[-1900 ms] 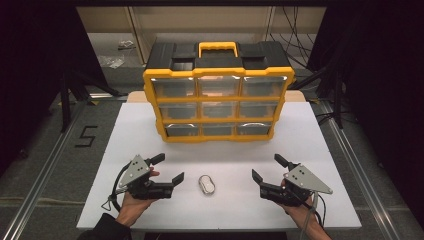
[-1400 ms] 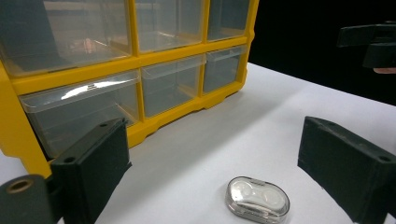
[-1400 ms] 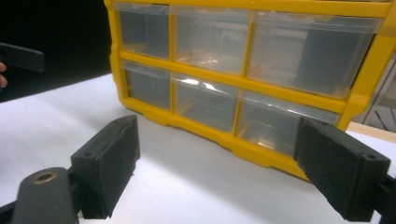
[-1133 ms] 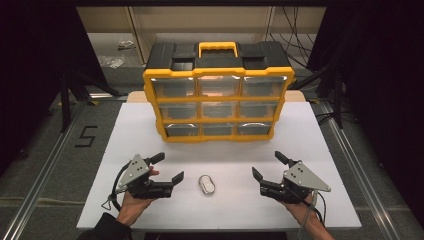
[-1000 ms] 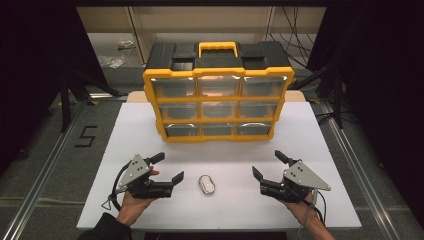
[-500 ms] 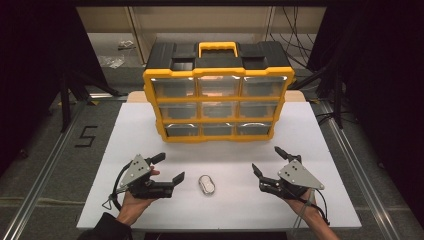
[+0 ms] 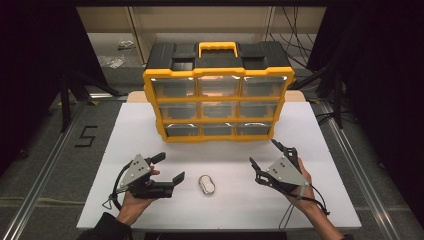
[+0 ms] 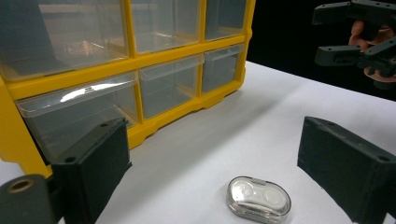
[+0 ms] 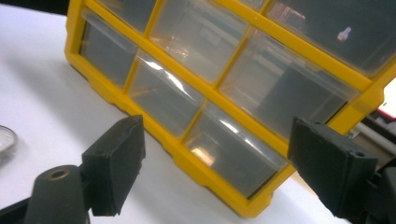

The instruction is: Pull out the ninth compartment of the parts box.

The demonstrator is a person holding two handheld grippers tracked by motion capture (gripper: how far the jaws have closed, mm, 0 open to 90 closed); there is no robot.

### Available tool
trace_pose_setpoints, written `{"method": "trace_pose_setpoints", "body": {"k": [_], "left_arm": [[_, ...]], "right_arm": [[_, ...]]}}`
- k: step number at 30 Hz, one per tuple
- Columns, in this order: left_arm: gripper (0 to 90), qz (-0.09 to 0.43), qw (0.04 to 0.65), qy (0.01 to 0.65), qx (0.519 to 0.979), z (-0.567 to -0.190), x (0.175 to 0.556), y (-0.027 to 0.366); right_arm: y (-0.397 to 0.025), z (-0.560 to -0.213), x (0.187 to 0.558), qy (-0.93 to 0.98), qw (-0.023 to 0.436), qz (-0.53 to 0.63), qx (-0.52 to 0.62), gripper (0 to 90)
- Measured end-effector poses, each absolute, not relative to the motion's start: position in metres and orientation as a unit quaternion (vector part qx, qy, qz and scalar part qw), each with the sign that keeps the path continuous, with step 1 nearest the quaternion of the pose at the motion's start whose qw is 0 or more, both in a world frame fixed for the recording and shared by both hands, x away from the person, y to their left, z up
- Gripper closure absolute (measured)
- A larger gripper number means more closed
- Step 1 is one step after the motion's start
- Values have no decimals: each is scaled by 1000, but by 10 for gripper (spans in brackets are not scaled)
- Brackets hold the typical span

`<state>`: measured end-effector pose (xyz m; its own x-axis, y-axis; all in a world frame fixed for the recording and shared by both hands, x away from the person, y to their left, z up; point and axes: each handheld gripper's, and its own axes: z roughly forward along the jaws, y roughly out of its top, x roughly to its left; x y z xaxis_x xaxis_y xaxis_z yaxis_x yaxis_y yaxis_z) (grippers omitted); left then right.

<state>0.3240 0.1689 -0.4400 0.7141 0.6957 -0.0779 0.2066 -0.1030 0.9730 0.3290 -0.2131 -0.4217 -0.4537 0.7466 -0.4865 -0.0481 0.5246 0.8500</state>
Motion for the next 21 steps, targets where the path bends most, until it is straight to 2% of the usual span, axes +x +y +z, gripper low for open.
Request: {"method": "trace_pose_setpoints", "body": {"k": [9,21], "left_arm": [[89,209,590,315,713,-440,324,169],[90,209,589,315,714,-440,324,169]], "right_arm": [[-205,-426,337,739,510,392,202,213],[-206,-431,348,741,532,360,196,223]]}}
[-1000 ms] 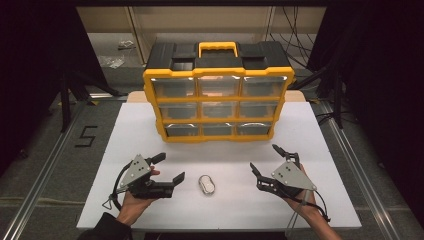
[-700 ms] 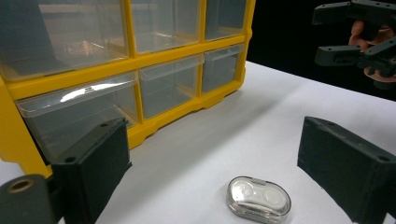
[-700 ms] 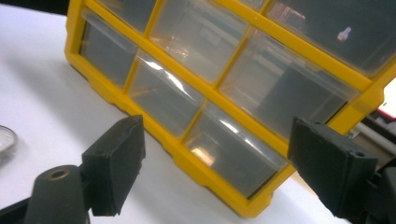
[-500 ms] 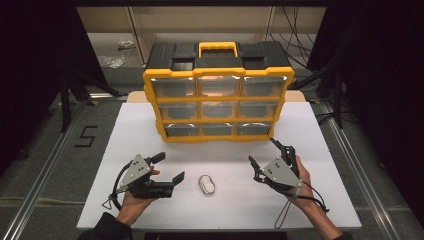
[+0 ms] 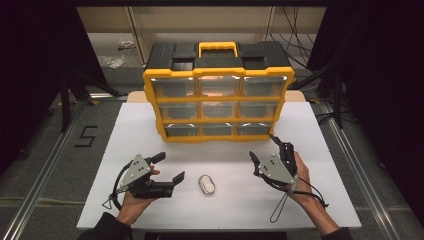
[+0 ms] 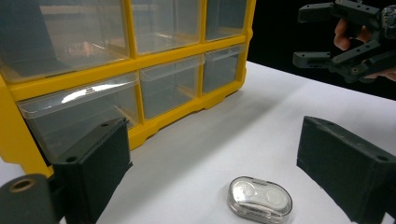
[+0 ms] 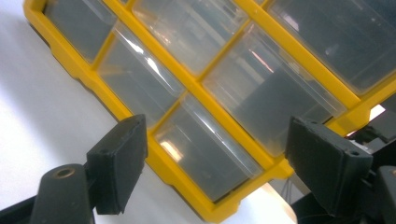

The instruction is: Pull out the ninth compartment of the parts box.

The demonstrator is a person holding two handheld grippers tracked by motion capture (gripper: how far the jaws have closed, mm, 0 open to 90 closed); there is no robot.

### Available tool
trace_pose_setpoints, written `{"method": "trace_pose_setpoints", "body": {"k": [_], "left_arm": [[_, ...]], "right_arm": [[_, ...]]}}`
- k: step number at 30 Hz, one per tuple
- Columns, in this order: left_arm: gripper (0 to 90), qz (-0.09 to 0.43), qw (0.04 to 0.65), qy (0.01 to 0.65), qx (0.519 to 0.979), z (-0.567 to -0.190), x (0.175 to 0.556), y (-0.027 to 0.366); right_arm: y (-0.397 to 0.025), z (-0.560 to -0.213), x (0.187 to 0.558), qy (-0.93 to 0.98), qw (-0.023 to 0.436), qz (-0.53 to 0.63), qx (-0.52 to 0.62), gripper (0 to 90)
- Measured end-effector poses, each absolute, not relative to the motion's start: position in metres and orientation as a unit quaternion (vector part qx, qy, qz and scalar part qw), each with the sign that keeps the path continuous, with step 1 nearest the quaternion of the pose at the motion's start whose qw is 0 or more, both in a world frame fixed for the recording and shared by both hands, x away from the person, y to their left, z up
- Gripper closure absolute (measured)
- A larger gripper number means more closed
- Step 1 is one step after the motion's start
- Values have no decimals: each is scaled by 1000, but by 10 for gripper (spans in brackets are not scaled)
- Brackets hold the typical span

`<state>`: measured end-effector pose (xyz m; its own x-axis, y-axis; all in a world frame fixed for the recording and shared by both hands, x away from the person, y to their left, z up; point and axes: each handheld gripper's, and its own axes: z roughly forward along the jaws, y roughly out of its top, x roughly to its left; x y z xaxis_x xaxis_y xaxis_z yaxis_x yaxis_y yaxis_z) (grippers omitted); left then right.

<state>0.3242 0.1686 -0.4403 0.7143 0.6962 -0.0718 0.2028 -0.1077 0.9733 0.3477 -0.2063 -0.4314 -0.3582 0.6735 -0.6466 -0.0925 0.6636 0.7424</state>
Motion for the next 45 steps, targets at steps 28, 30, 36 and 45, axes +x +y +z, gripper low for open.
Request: {"method": "trace_pose_setpoints", "body": {"k": [28,30,36,45], "left_arm": [[92,211,588,311,716,-440,324,168],[92,211,588,311,716,-440,324,168],[92,211,588,312,716,-440,324,168],[93,211,588,311,716,-440,324,168]], "right_arm": [[-202,-453,386,750,600,245,132,266],[-202,-454,388,748,606,237,128,270],[-202,-459,397,751,615,212,114,284],[-203,-461,405,745,629,195,105,311]]}}
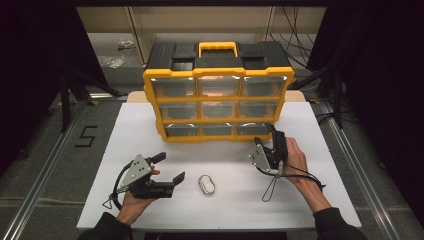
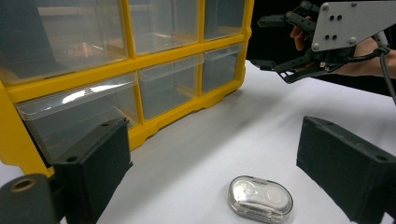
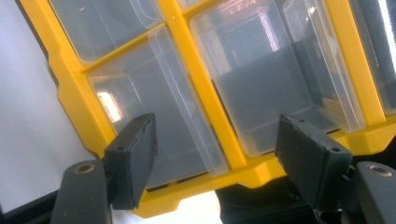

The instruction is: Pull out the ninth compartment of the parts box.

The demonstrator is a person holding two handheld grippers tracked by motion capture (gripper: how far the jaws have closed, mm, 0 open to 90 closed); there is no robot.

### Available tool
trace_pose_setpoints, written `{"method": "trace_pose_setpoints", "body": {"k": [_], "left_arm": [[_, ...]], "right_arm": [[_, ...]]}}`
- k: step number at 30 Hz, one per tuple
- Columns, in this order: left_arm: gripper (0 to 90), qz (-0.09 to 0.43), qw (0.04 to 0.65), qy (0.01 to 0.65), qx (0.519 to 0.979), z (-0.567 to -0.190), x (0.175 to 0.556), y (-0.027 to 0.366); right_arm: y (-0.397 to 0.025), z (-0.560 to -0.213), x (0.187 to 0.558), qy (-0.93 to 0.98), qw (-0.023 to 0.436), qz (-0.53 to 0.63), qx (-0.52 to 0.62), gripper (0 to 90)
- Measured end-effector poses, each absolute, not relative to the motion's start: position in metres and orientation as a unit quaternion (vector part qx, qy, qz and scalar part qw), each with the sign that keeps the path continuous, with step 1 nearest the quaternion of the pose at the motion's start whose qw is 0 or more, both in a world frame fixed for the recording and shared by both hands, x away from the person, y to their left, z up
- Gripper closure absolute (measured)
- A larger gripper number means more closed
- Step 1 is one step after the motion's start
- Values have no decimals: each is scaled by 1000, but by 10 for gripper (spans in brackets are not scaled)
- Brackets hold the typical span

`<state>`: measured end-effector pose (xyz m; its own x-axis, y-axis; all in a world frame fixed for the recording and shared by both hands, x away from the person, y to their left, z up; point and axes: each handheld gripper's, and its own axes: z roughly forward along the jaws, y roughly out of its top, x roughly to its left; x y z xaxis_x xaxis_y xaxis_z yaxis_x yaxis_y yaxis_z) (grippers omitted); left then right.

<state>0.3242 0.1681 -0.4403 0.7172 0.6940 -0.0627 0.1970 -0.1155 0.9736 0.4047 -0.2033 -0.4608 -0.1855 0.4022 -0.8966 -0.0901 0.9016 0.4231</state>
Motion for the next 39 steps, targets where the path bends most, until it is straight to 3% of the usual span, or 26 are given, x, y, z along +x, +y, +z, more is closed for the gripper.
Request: {"method": "trace_pose_setpoints", "body": {"k": [23,39], "left_arm": [[95,211,588,311,716,-440,325,168],[96,209,589,314,715,-440,325,168]], "right_arm": [[-197,-474,425,740,654,144,56,433],[-193,-478,435,735,665,123,46,461]]}}
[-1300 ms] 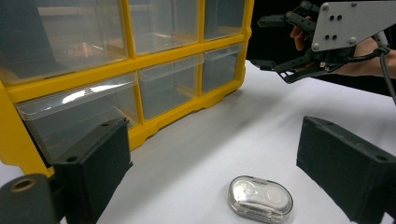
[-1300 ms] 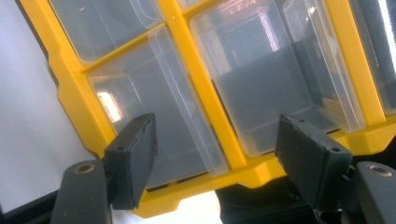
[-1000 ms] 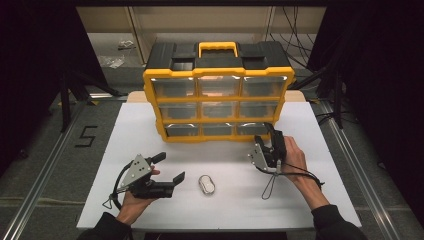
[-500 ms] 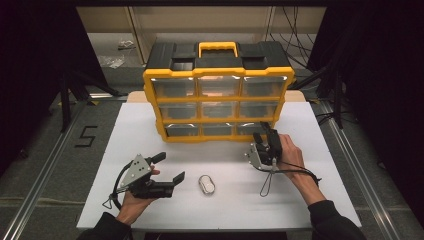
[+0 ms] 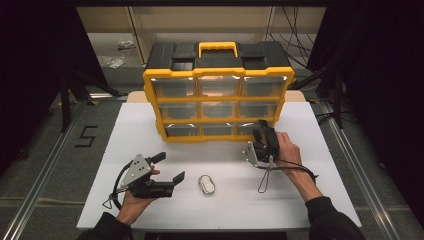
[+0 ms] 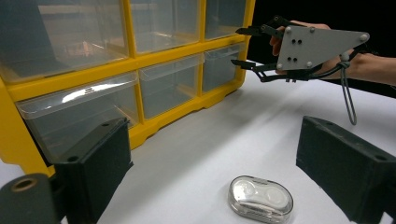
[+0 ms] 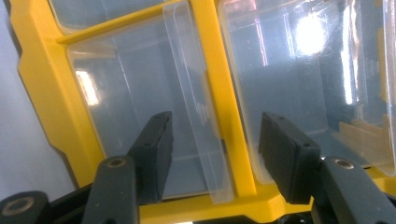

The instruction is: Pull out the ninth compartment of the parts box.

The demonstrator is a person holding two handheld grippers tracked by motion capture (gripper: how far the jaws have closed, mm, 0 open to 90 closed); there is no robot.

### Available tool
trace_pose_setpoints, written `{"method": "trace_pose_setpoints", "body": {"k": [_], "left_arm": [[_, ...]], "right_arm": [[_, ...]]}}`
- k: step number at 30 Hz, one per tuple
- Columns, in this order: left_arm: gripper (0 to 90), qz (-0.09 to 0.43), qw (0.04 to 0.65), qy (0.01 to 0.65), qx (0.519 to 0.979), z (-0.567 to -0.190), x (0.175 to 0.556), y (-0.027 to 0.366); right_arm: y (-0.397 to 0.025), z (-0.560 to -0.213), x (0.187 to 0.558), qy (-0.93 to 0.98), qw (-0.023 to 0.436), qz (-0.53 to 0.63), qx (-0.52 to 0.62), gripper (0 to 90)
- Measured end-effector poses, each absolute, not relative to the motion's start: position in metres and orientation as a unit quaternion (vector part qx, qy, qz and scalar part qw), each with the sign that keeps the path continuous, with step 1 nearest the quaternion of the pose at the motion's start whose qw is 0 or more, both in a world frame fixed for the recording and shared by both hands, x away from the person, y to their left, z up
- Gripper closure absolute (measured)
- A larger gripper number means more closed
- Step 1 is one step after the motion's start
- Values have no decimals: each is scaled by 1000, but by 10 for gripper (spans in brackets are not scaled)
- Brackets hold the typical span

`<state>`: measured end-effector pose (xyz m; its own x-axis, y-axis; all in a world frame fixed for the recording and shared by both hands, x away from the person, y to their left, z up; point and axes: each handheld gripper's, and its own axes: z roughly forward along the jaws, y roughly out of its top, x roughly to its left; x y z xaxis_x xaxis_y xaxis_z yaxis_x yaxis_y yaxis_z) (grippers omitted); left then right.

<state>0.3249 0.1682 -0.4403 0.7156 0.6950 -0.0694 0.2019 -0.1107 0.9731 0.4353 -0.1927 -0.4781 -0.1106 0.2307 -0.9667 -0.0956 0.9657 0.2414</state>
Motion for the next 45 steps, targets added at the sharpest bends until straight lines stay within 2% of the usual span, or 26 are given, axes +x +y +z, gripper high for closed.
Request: {"method": "trace_pose_setpoints", "body": {"k": [38,45], "left_arm": [[102,209,588,316,715,-440,325,168],[102,208,588,317,714,-440,325,168]], "right_arm": [[-186,-487,446,721,686,89,36,536],[-187,-486,446,715,692,91,37,597]]}}
